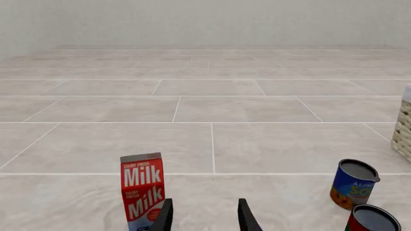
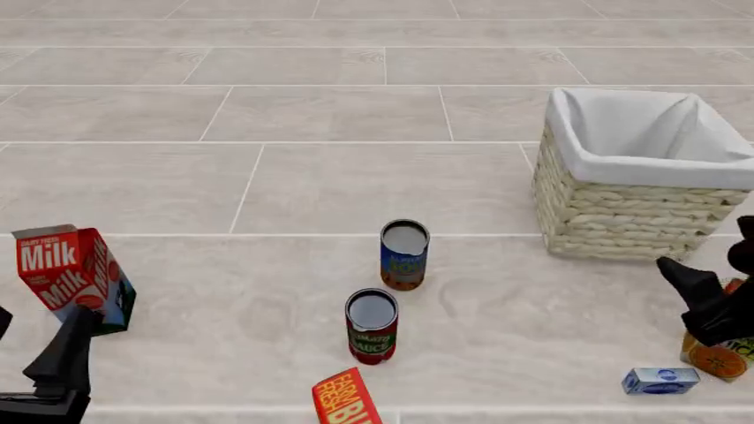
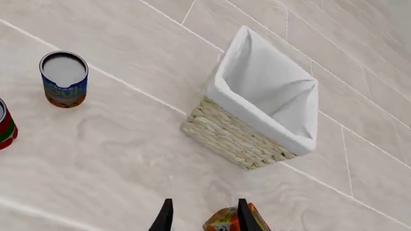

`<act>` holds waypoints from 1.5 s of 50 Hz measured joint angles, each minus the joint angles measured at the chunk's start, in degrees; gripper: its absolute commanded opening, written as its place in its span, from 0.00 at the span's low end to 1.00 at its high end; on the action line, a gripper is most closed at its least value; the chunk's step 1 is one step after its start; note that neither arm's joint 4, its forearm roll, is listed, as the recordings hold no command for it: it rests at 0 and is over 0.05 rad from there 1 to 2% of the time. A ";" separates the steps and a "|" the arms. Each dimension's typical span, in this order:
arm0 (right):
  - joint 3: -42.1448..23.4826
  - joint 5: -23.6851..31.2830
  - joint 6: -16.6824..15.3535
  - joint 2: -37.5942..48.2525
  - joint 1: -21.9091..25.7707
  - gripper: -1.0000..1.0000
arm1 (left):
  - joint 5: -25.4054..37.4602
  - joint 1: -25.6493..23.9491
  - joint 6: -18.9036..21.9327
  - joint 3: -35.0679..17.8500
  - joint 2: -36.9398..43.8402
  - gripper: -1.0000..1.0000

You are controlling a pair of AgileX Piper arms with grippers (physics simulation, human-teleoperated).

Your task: Pick the cream cheese and place it in the basket.

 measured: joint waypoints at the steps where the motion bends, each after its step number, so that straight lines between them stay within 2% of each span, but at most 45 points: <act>1: -0.26 0.56 -0.94 0.46 0.01 1.00 | 0.00 0.00 0.00 0.00 0.00 1.00; 23: -1.33 10.47 -18.80 7.26 0.52 1.00 | 0.00 0.00 0.00 0.00 0.00 1.00; 42: 2.93 11.68 -34.03 11.68 -3.53 1.00 | 0.00 0.00 0.00 0.00 0.00 1.00; 55: 5.19 9.45 -40.82 14.82 -6.56 1.00 | 0.00 0.00 0.00 0.00 0.00 1.00; 75: 10.23 6.33 -45.83 16.74 -7.83 1.00 | 0.00 0.00 0.00 0.00 0.00 1.00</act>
